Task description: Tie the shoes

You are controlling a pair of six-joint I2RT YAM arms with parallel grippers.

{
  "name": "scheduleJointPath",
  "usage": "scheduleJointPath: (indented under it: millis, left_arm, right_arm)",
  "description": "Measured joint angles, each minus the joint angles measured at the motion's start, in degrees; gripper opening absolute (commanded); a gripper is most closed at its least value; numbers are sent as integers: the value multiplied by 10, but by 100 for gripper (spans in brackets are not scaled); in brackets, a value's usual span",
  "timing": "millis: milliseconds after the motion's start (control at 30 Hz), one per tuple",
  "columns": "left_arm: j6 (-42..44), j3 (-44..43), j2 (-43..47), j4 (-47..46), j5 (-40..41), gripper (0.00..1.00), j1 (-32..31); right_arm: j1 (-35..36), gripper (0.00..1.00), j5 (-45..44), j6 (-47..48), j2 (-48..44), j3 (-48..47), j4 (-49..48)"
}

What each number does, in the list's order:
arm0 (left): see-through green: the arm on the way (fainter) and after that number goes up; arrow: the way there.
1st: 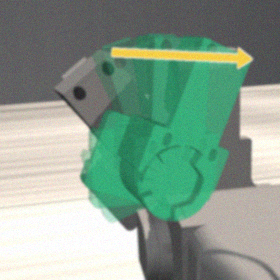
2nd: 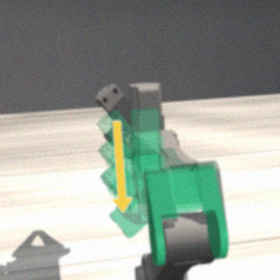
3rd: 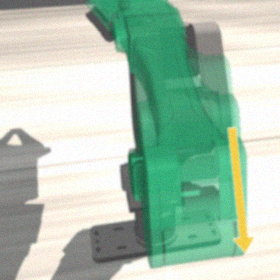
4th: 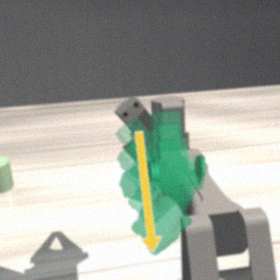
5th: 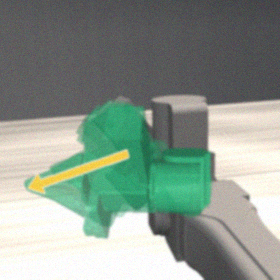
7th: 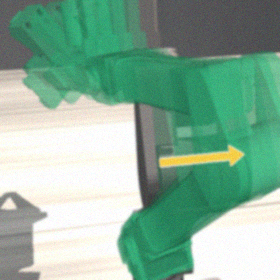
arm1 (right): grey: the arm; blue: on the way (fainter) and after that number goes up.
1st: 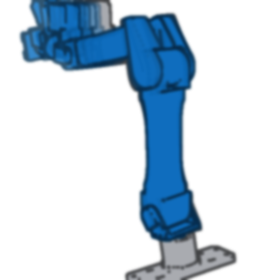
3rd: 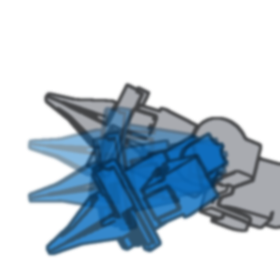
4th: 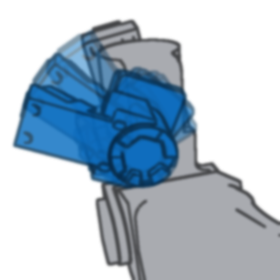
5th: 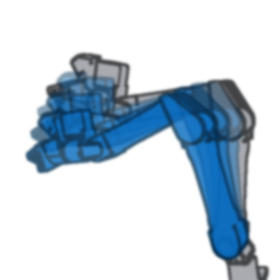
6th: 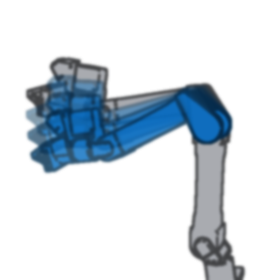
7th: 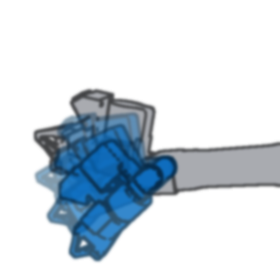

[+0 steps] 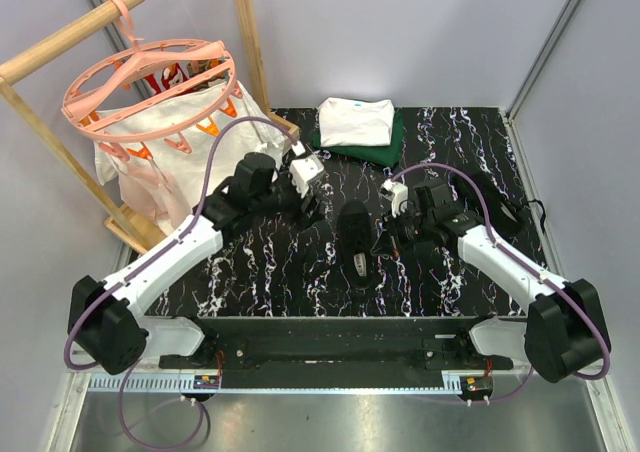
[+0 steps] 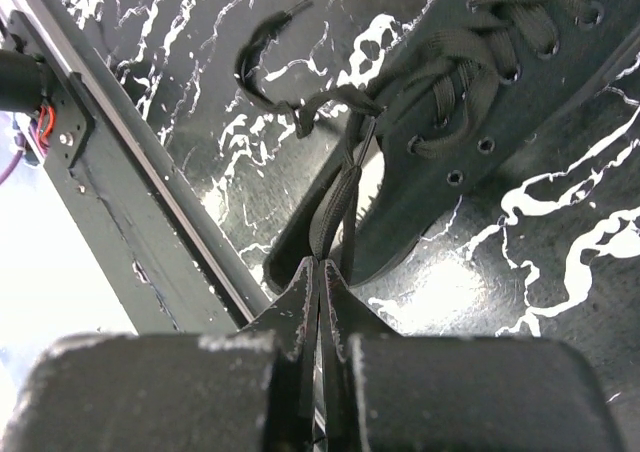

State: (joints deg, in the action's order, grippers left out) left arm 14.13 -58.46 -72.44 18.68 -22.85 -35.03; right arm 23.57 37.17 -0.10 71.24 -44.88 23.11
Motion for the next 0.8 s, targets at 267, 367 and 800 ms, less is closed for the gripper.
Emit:
scheduleJointPath:
  millis: [267, 367, 800]
  left_arm:
    - [-73, -116, -136, -21, -11, 58, 2]
    - [-113, -130, -196, -25, -30, 55, 1]
    - [-247, -129, -288, -47, -85, 44, -3]
  right_arm:
    - [0, 0, -10, -3, 9, 4, -19]
    - [0, 0, -14, -3, 16, -2, -22]
    - [0, 0, -17, -3, 41, -9, -27]
